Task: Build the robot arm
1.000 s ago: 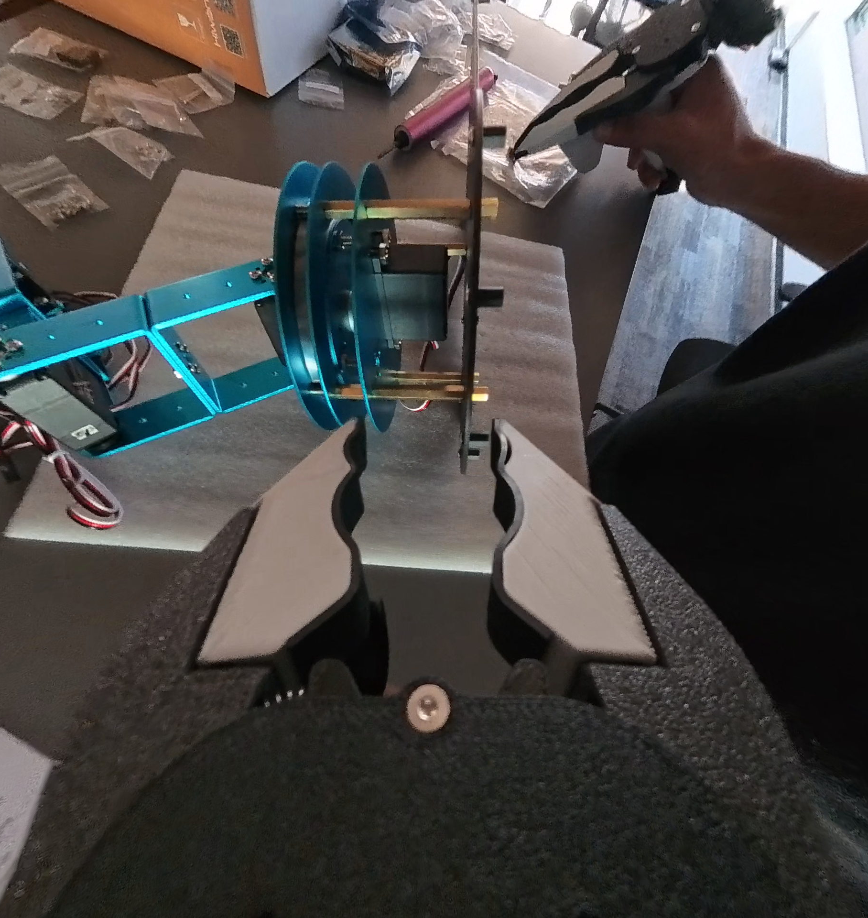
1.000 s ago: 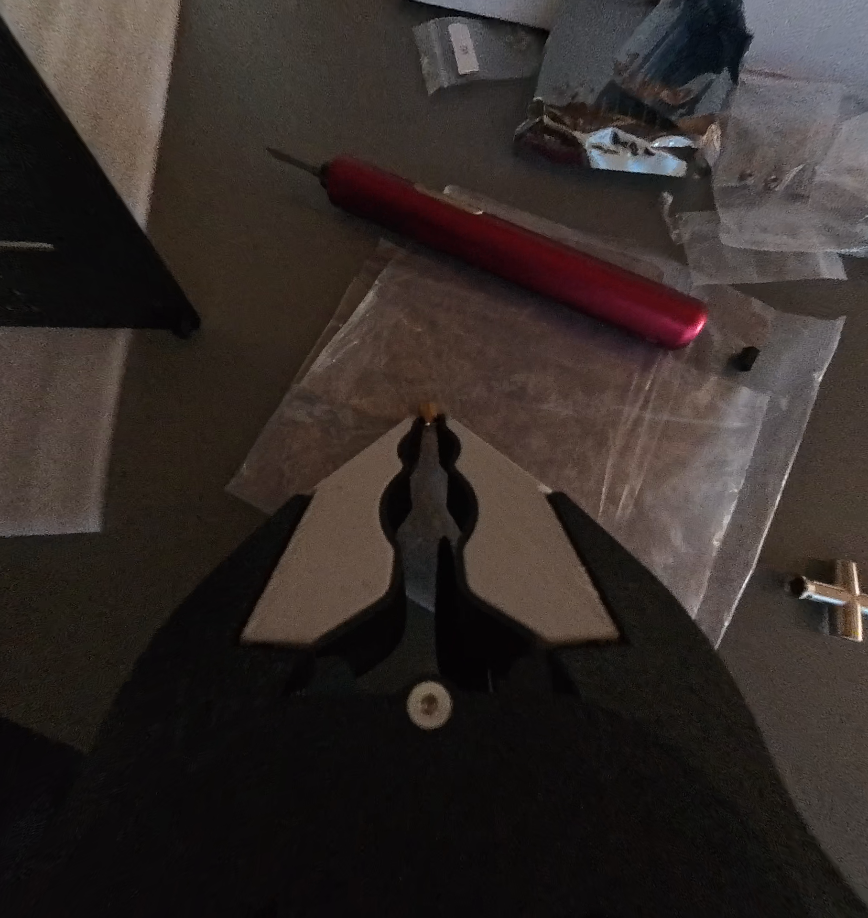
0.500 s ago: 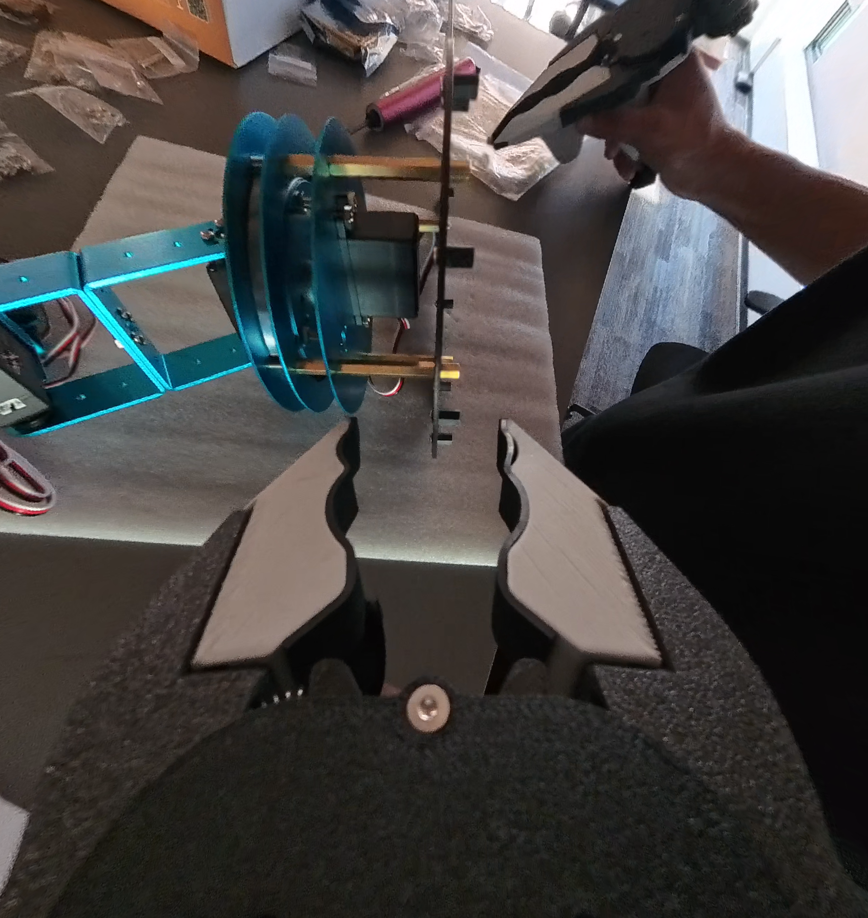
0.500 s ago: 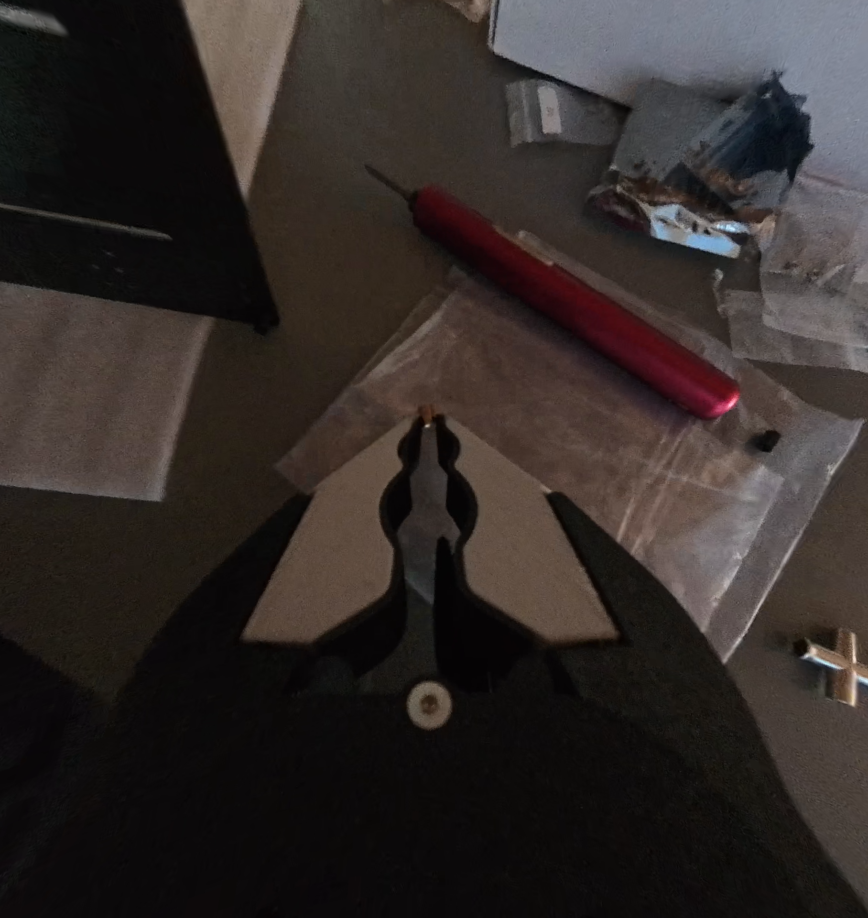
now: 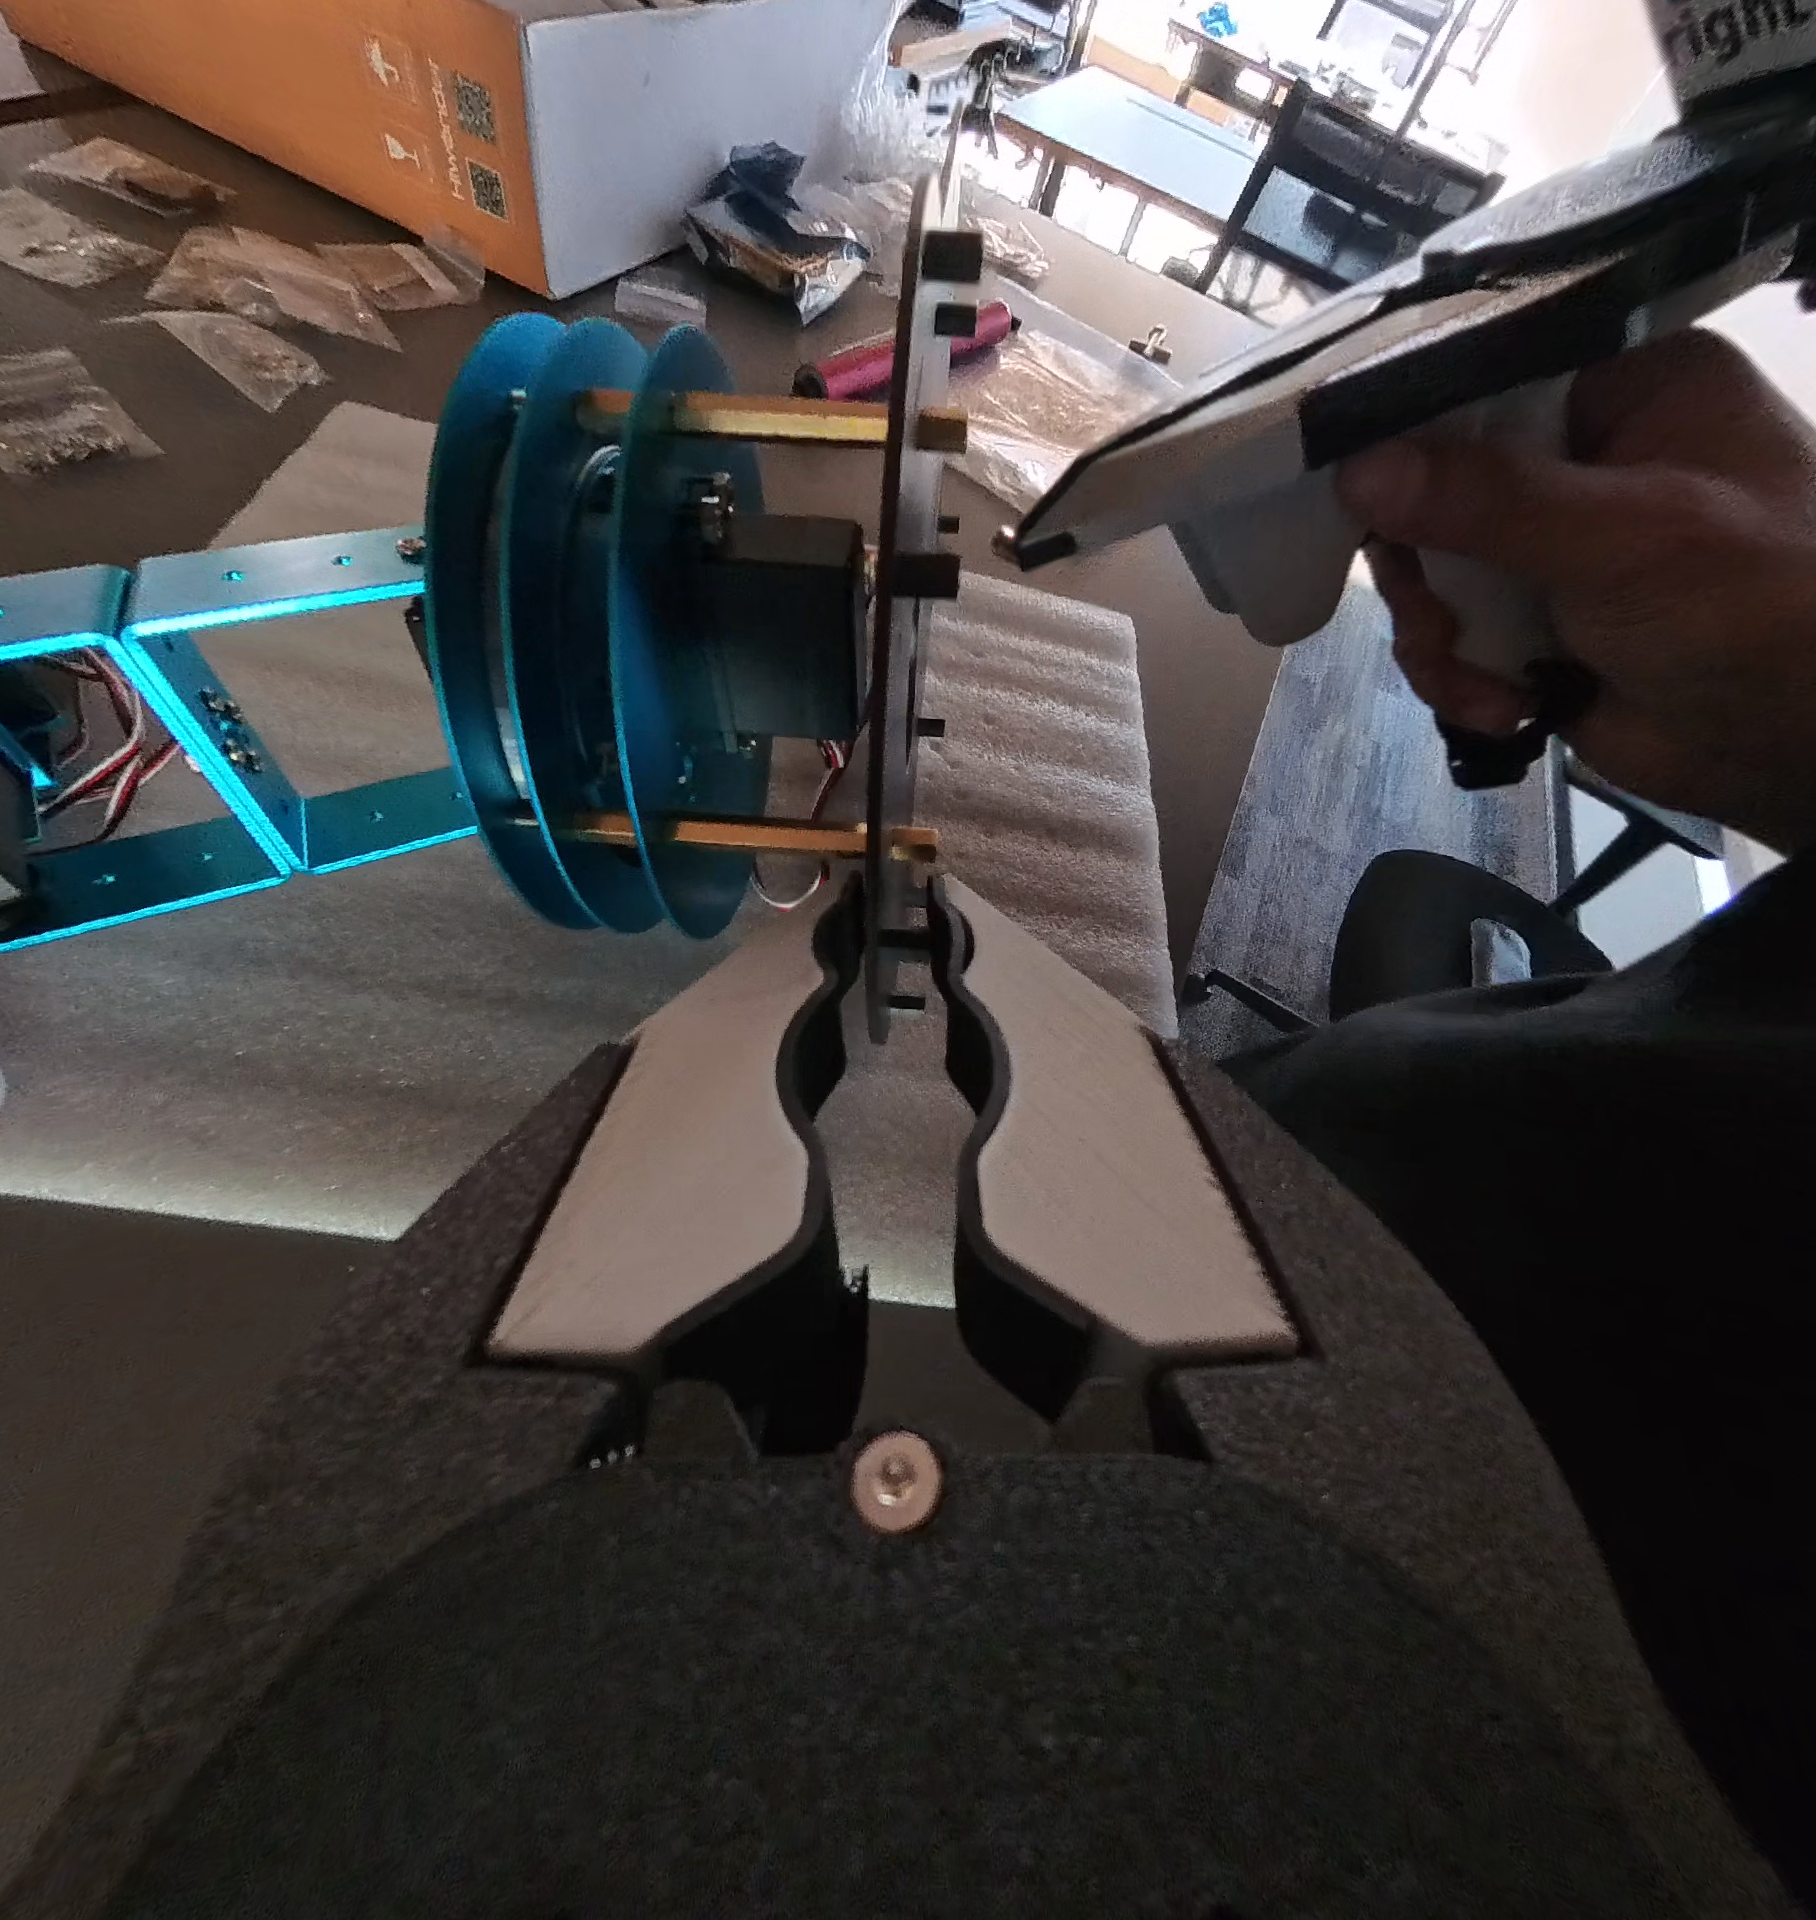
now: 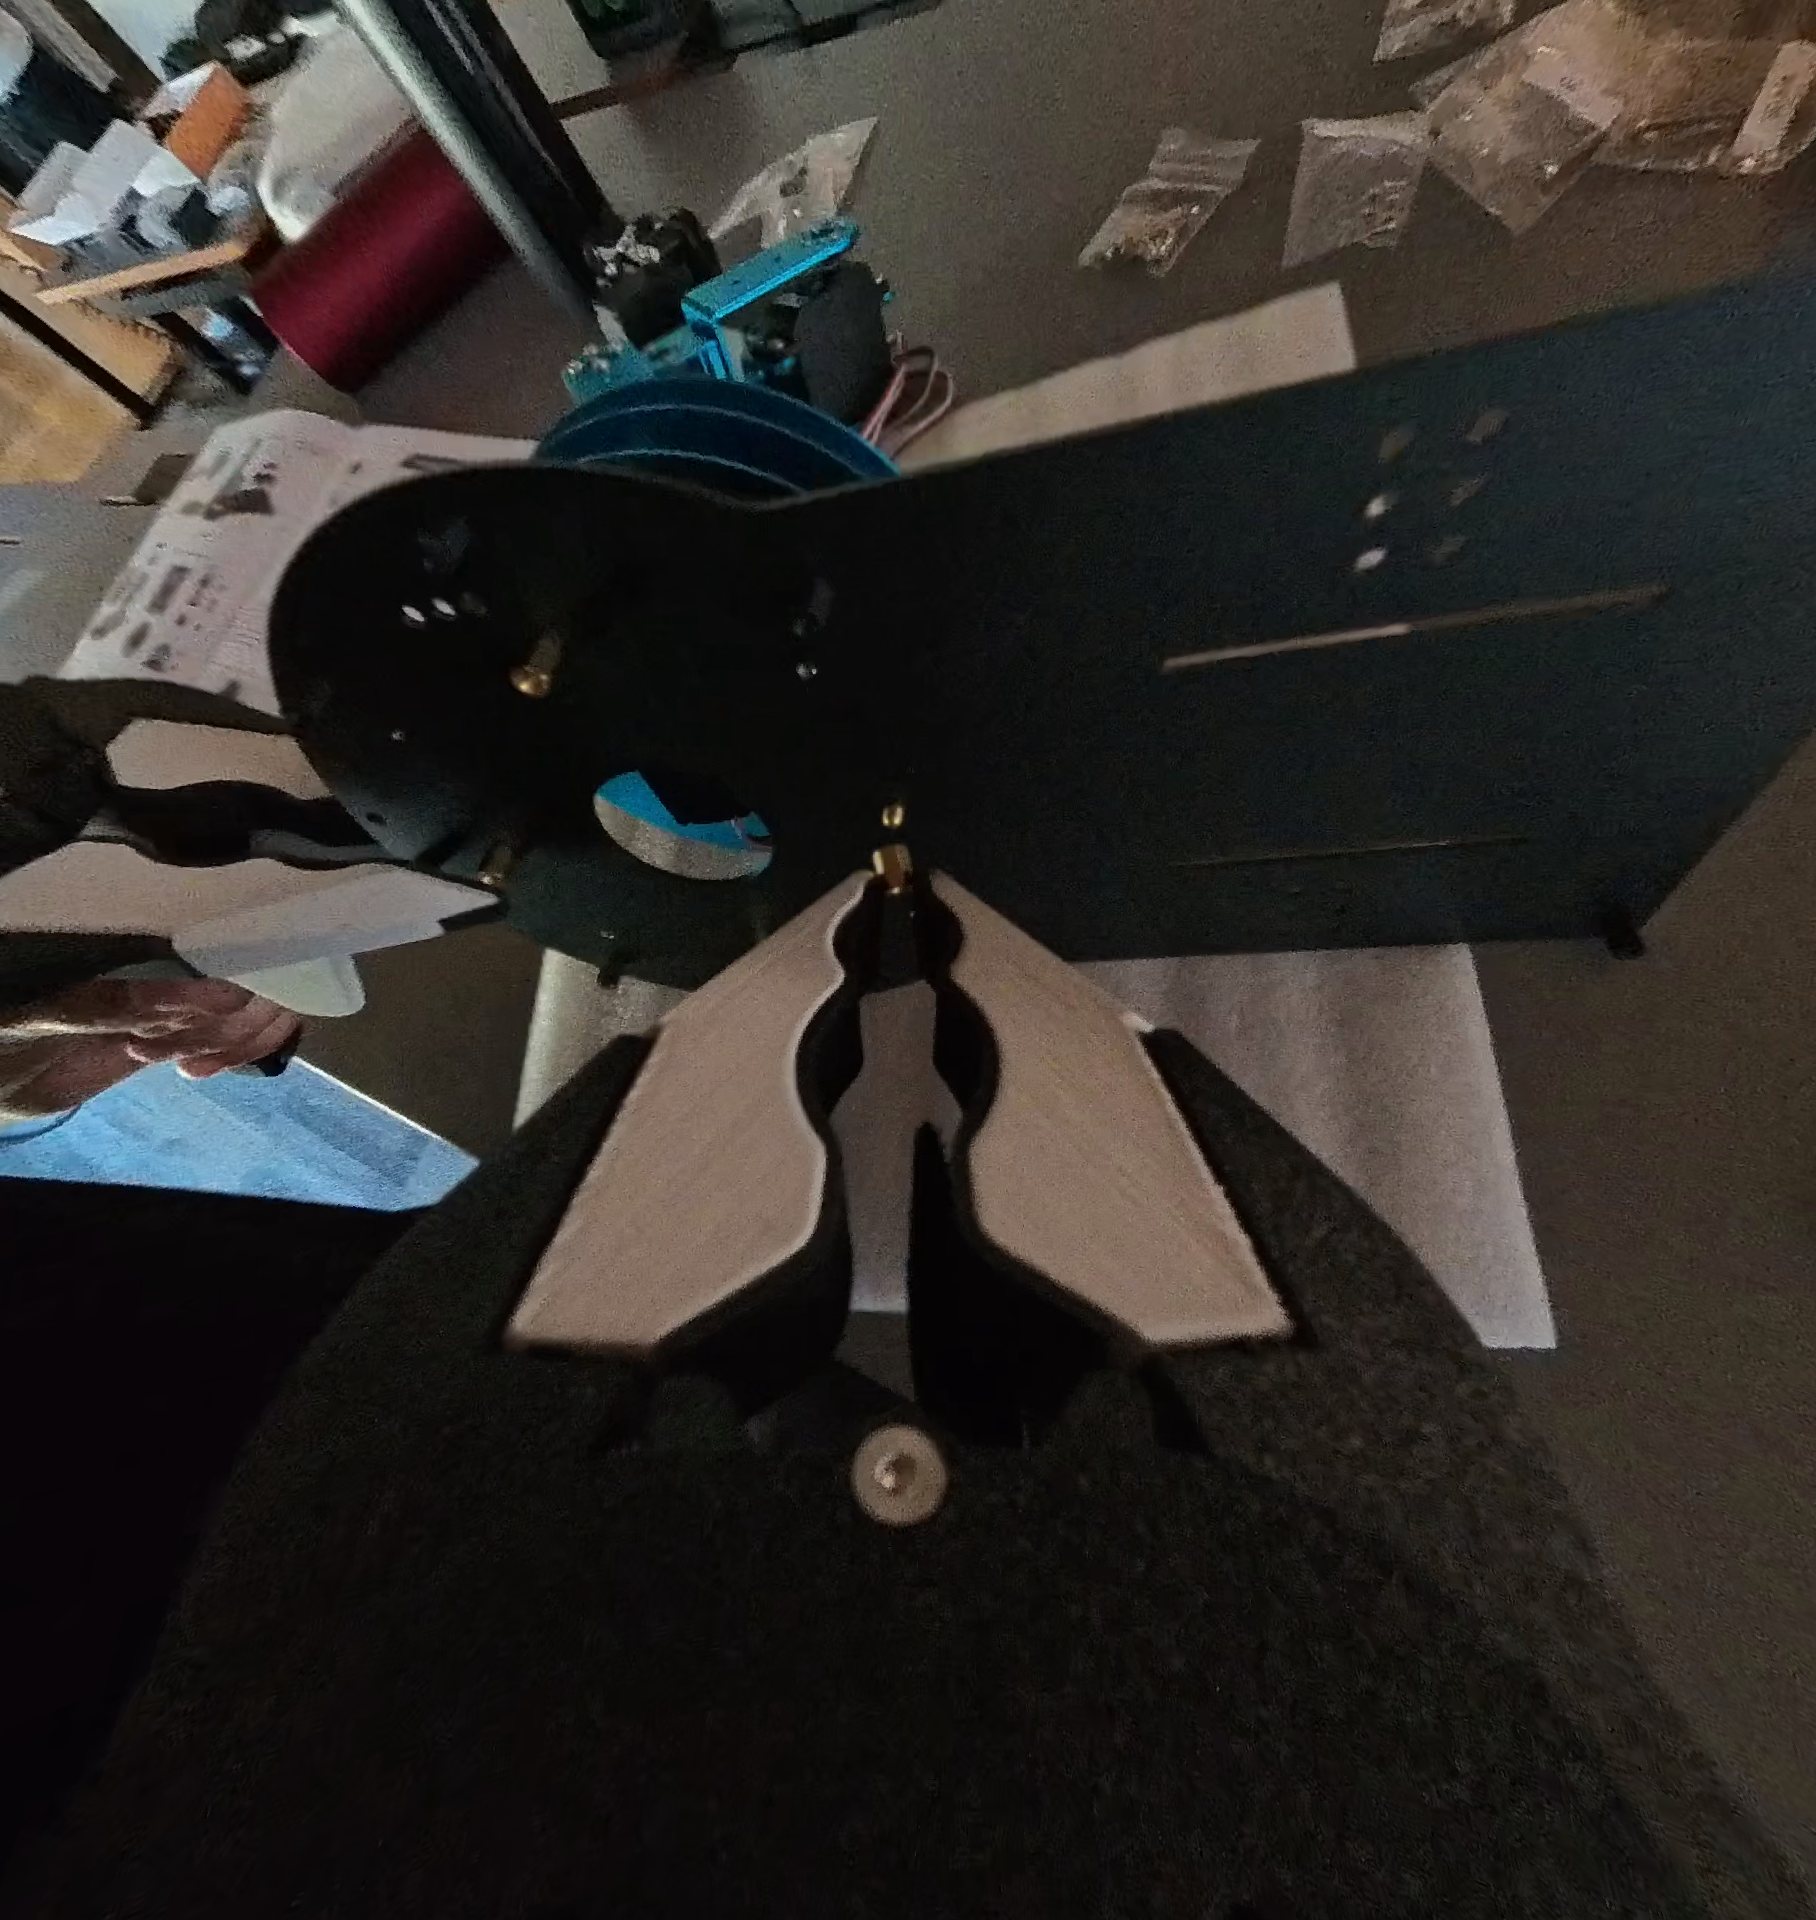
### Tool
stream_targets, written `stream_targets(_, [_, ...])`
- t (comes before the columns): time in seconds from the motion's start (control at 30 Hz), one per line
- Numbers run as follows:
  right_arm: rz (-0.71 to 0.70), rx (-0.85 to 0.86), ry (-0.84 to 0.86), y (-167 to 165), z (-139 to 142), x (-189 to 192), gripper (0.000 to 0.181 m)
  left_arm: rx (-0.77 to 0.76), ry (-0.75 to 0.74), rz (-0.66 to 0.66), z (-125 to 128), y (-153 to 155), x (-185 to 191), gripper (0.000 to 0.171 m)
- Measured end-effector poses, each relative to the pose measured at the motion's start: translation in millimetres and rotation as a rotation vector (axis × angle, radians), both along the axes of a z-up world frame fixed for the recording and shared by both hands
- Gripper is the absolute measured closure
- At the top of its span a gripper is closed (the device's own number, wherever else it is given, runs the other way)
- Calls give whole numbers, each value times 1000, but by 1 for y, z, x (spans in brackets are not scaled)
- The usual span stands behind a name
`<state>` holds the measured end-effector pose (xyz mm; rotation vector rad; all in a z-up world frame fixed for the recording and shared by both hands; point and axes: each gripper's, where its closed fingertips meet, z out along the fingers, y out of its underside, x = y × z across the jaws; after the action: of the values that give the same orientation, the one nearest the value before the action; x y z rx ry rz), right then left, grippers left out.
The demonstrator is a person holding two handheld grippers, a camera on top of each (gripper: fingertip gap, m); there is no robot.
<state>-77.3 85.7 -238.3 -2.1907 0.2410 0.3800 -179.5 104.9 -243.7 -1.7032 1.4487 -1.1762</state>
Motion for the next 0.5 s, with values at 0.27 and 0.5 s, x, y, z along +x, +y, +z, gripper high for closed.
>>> stream_targets(0.27, [-17, -152, -184, 9, -10, -2, 176, 11, -17, -54, 0, -1, 0, 161])
stream_targets(0.5, [-49, -188, -232, 14, -8, -4, 177, 1, -37, -84, 1, -2, 0, 161])
